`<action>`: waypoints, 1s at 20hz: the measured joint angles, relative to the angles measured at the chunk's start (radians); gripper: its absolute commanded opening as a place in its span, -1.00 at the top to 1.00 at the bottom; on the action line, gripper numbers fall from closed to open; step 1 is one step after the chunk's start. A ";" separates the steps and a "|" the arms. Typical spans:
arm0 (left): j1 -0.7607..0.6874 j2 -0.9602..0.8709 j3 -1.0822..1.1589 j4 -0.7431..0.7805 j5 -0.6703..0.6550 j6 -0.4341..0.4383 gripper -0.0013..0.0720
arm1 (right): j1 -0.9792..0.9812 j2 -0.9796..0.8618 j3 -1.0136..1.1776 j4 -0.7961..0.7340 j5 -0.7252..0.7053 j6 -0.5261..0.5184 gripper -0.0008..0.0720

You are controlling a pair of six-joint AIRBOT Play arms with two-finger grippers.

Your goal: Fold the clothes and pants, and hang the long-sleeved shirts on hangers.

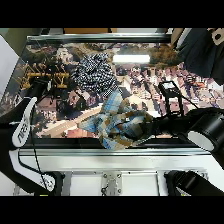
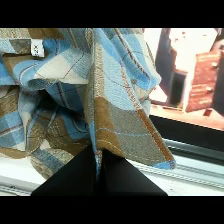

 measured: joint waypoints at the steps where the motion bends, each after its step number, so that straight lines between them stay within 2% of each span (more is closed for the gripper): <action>1: 0.003 -0.032 0.033 0.011 -0.020 0.002 -0.78 | 0.000 0.000 0.000 0.000 0.000 0.000 0.94; 6: 0.020 -0.138 0.137 0.039 -0.106 -0.002 -0.77 | 0.000 0.000 0.000 0.000 0.000 0.000 0.94; 8: 0.021 -0.158 0.150 0.042 -0.117 -0.010 -0.15 | 0.000 0.000 0.000 0.000 0.000 0.000 0.94; 10: 0.021 -0.170 0.156 0.043 -0.129 -0.014 0.70 | 0.000 0.000 0.000 0.000 0.000 0.000 0.94; 11: 0.021 -0.174 0.157 0.044 -0.140 -0.015 0.93 | 0.000 0.000 0.000 0.000 0.000 0.000 0.94; 20: 0.021 -0.129 0.159 0.032 -0.182 -0.018 0.93 | 0.000 0.000 0.000 0.000 0.000 0.000 0.94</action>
